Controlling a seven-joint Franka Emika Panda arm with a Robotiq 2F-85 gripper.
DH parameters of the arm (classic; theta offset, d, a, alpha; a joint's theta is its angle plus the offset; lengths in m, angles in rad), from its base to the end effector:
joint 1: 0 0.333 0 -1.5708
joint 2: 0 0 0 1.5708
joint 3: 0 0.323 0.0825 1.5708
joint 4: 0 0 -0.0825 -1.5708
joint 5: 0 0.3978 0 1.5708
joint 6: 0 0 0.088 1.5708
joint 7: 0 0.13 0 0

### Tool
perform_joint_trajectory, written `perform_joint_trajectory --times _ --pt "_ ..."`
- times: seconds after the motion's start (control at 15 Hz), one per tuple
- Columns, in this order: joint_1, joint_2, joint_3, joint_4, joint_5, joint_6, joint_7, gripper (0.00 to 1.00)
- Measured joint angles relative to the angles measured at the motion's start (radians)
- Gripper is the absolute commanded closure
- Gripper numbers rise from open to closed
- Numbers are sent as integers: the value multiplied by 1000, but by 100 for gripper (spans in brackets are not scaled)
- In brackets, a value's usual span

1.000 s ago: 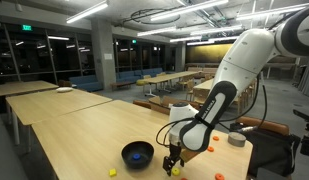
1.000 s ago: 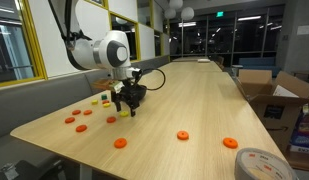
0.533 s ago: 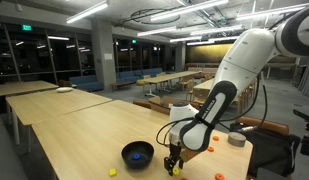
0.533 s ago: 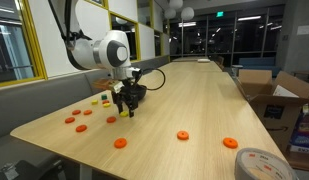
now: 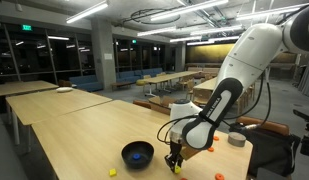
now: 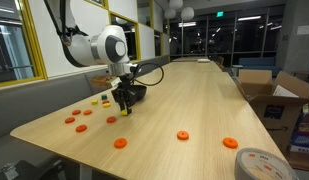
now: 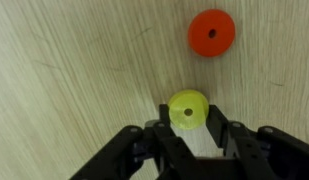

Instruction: Put the blue, yellow and three orange squares inside the building.

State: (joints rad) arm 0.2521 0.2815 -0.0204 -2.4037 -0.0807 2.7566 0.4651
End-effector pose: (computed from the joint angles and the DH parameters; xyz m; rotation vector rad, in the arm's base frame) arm 0.5010 0.1204 0.1762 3.1173 -0.2478 0.1253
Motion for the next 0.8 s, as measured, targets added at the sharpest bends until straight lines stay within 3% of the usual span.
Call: perform_joint_trajectory --times 0.53,0.8 --pt "29 -175 -34 -7 -228 21 205 75" --pt "24 -195 -34 22 -254 89 230 75"
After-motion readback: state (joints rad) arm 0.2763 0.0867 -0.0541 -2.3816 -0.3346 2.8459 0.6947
